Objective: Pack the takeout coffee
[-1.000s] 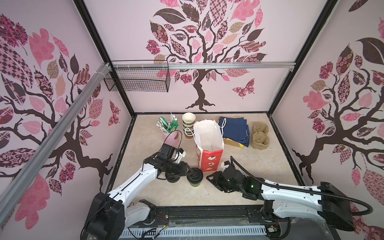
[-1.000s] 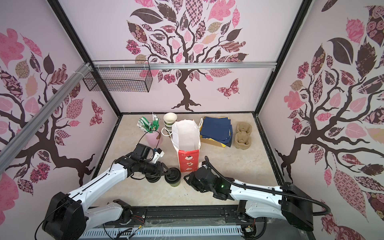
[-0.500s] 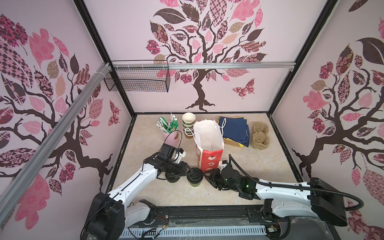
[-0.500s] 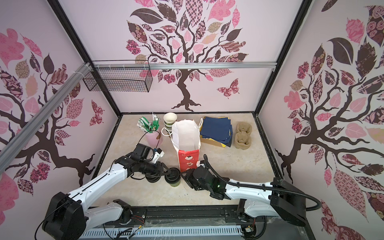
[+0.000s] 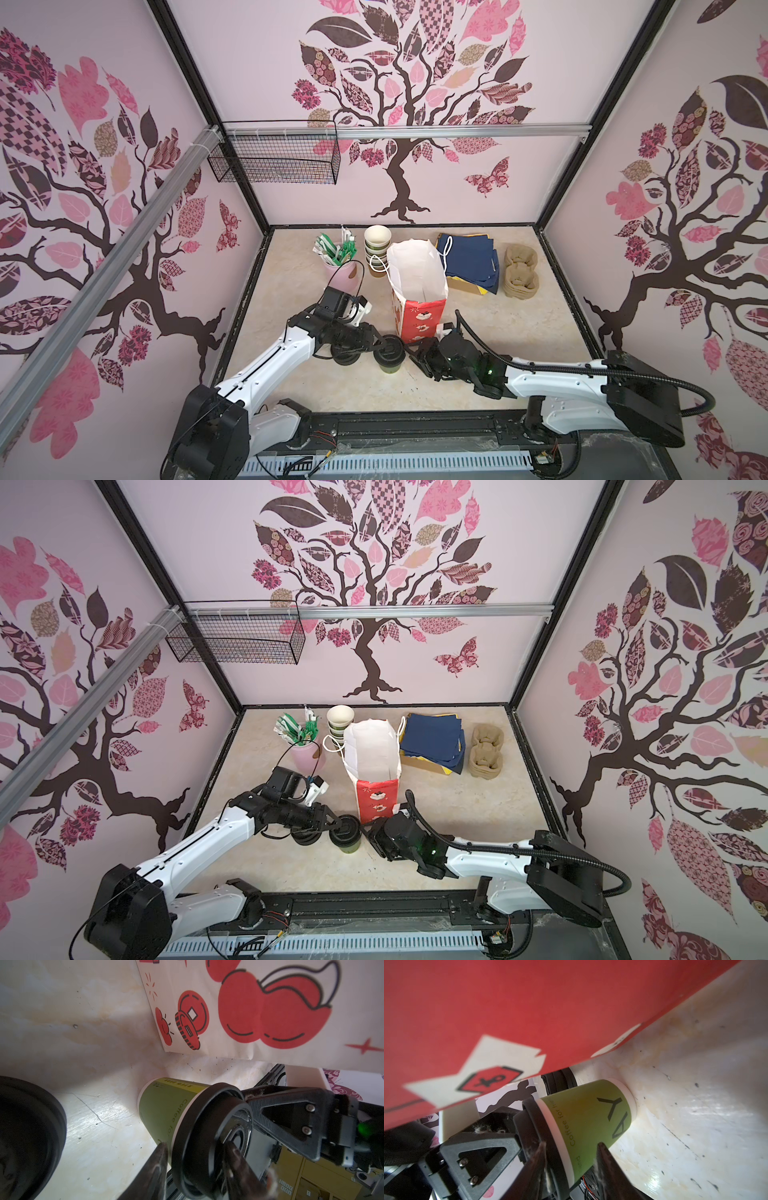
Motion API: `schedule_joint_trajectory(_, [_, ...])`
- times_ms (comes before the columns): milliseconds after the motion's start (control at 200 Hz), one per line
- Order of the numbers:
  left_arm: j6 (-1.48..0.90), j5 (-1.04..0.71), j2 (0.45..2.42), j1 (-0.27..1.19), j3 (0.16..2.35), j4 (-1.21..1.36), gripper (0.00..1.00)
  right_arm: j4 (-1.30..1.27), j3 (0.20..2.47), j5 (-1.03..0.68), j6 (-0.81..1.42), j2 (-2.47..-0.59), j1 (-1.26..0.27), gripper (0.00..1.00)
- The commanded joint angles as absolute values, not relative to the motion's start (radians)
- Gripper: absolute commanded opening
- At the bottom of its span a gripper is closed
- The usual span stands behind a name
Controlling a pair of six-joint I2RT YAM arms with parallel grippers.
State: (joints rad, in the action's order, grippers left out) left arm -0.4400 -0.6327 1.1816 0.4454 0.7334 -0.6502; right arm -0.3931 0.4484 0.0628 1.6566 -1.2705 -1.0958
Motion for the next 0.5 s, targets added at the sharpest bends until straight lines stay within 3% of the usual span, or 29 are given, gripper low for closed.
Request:
schedule_joint_trajectory(0, [-0.417,-0.513,1.195,0.448,0.730,-0.747,0.46,-0.274,0.409,0.018,1.695,-1.323,-1.097,0.44])
schedule_joint_trajectory(300, [-0.419,-0.502,1.201,0.449,0.730,-0.749,0.46,-0.180,0.400,-0.013,1.707,-1.329,-1.097,0.44])
schedule_joint_trajectory(495, [-0.418,-0.510,1.202,0.449,0.729,-0.747,0.46,-0.286,0.437,0.018,1.597,-1.257,-1.097,0.48])
